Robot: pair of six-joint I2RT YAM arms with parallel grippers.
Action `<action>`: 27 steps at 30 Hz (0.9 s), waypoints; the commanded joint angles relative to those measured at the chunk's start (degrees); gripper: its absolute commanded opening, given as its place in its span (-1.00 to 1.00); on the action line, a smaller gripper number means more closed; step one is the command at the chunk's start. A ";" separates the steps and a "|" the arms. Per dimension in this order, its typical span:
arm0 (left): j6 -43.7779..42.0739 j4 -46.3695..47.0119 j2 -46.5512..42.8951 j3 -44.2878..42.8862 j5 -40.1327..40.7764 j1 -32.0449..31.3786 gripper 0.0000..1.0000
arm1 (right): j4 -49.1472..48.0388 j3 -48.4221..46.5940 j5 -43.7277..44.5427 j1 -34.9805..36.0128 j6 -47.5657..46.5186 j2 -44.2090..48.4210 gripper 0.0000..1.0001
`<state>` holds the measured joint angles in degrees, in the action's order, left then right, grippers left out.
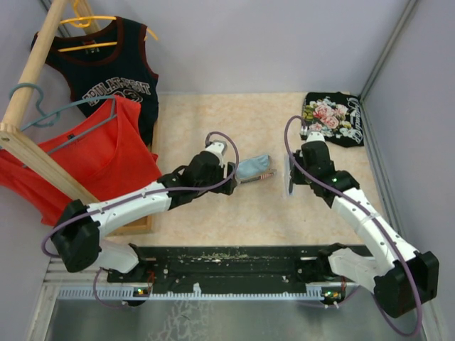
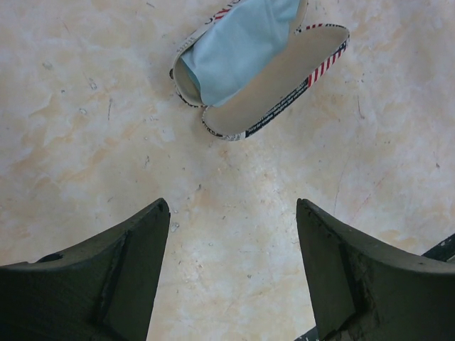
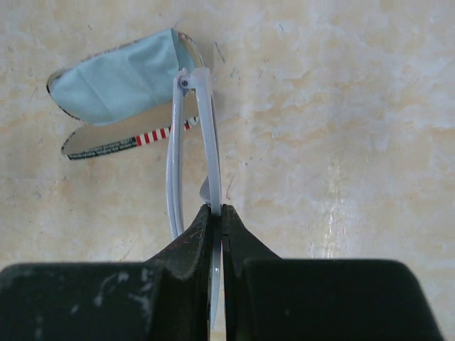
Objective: Organize the sunglasses
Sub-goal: Adjust the sunglasses case at the center of the board.
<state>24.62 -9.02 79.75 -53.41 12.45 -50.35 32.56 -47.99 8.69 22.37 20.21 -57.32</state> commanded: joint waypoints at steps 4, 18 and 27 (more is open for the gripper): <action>0.49 2.03 -1.72 2.55 -1.44 0.31 0.55 | -6.47 -8.25 -1.95 -0.53 -8.75 -5.51 -1.00; 0.91 7.43 -1.98 6.71 -4.06 0.83 0.58 | -0.02 -18.47 -4.75 -7.09 -13.40 -18.30 -1.00; 11.84 7.62 -1.61 5.76 0.57 0.91 0.68 | -1.40 -15.62 -3.81 -8.06 -7.32 -18.83 -1.00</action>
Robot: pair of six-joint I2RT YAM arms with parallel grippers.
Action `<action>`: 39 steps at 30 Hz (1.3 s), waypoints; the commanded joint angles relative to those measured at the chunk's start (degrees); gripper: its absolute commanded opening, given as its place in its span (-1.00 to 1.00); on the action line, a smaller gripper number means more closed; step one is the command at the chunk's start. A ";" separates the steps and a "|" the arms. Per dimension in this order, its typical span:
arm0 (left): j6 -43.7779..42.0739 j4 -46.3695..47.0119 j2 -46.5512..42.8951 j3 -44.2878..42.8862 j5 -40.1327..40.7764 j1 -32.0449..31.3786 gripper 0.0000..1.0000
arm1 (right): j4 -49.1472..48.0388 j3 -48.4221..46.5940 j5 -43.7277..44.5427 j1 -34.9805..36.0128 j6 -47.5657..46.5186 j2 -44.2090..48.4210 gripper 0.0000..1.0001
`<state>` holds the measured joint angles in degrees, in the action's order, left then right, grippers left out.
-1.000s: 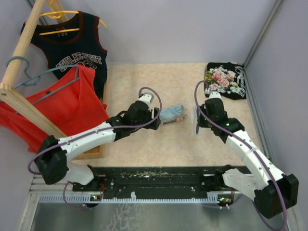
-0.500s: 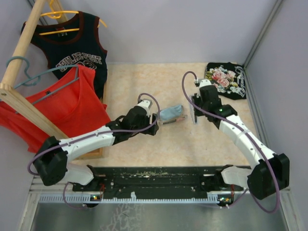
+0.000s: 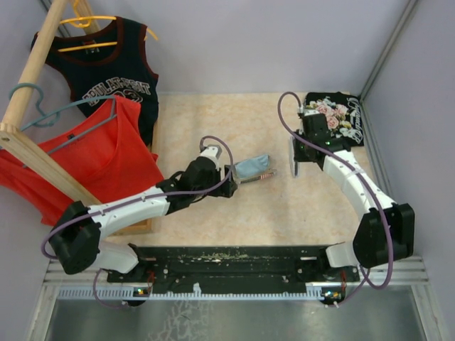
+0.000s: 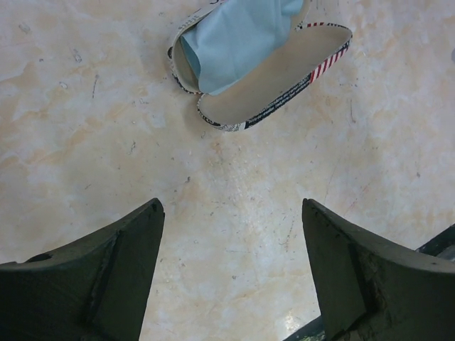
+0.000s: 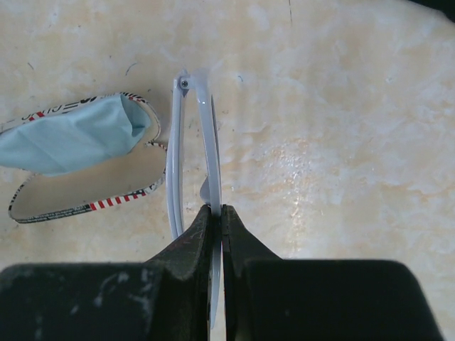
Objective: Organize the sunglasses
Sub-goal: Adjust the sunglasses case at the center of the board.
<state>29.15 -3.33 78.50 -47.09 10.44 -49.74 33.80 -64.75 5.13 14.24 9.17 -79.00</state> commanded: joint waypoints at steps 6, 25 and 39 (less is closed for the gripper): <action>18.01 -0.10 0.86 -3.43 8.04 0.34 0.75 | -3.84 7.04 0.30 0.09 7.99 10.65 -1.00; 70.97 -39.79 23.90 -32.57 17.47 -9.16 0.72 | 2.37 8.50 -1.50 0.11 9.81 28.54 -1.00; 82.63 -38.96 35.19 -38.77 22.15 -9.85 0.62 | 5.79 9.19 -1.22 0.09 7.75 31.92 -1.00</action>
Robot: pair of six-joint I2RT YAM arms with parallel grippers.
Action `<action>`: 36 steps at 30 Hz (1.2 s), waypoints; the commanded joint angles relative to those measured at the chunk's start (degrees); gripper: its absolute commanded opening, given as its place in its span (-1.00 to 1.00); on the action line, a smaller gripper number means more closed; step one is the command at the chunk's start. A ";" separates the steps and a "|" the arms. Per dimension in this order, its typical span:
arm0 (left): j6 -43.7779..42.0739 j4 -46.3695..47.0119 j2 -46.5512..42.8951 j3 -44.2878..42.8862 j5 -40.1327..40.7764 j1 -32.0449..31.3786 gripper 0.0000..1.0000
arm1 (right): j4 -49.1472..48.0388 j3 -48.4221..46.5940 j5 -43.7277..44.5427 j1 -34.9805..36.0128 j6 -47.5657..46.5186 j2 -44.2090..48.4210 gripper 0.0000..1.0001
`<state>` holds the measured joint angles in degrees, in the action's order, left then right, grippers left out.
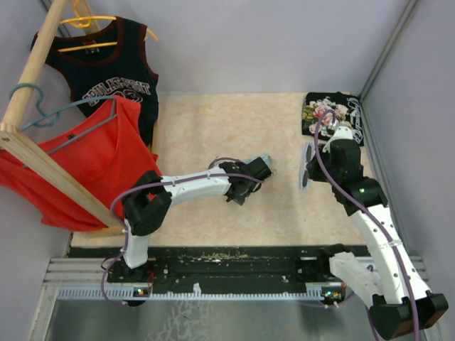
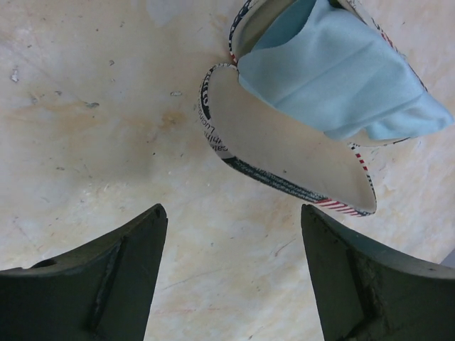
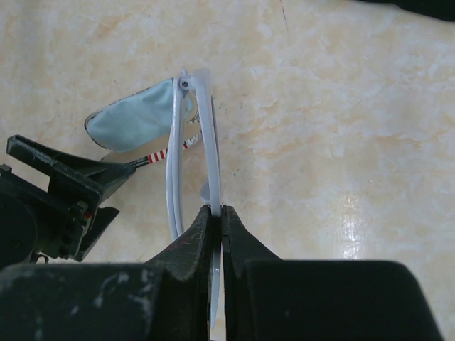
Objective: Organize the sunglasses
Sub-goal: Adjust the sunglasses case at the center of the board.
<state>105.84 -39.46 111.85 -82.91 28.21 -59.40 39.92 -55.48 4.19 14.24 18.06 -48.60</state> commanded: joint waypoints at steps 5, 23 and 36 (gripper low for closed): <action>6.67 -2.56 3.22 -4.58 5.87 -0.15 0.62 | 0.27 0.48 0.56 0.09 -1.69 2.36 -1.00; 6.55 2.23 6.64 -4.99 9.56 0.09 0.29 | 1.16 1.73 0.16 0.08 -2.24 3.47 -1.00; 3.95 3.14 8.21 -5.55 10.44 1.59 0.10 | 1.37 1.60 -0.67 0.04 -2.25 3.77 -1.00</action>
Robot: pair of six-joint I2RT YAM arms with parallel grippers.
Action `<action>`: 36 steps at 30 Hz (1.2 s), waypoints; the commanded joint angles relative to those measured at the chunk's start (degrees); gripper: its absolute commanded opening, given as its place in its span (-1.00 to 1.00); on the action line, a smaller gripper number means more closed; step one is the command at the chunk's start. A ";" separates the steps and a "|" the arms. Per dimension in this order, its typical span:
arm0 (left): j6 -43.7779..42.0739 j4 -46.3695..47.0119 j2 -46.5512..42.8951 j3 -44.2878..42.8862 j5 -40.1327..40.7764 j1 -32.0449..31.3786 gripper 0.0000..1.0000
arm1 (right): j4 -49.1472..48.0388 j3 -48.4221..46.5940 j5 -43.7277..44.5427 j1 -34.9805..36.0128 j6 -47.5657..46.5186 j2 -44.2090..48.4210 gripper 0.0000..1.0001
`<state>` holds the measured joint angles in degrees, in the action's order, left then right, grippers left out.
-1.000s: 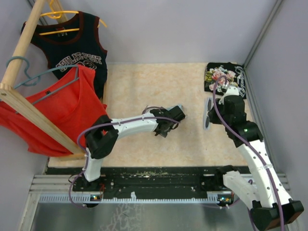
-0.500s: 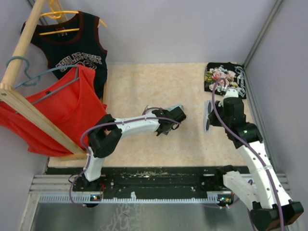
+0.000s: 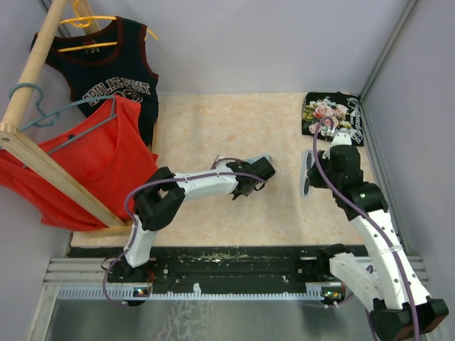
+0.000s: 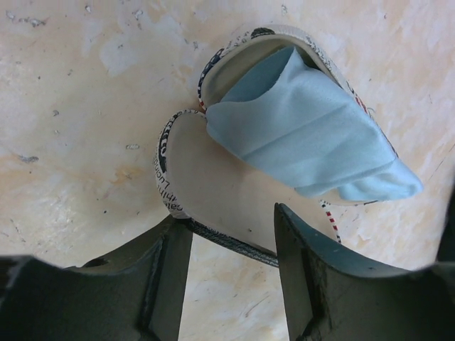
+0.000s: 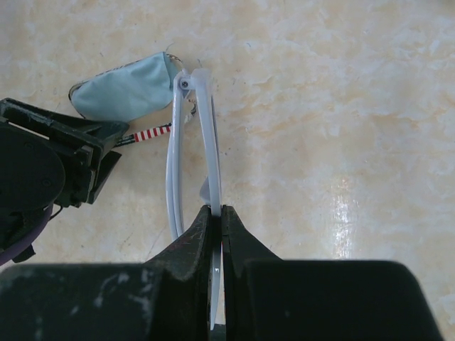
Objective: Organize the sunglasses
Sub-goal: Adjust the sunglasses case at the center of the board.
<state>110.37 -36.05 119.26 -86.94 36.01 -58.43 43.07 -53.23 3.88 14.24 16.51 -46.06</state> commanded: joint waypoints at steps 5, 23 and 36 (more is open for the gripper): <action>-2.55 -0.14 0.58 -1.73 3.84 0.99 -0.02 | -1.90 -0.62 -0.45 0.08 -0.78 1.19 -1.00; -23.97 8.87 -1.65 0.15 5.00 4.82 -0.19 | -2.03 -0.39 -1.23 0.08 -0.70 1.41 -1.00; -38.08 18.84 -3.08 3.36 -1.56 8.09 -0.44 | -1.97 -0.52 -0.89 0.08 -0.69 1.24 -1.00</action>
<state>77.76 -20.71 118.72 -84.23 36.62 -51.48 43.03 -53.23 3.14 14.24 16.51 -45.76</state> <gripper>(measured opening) 0.296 0.042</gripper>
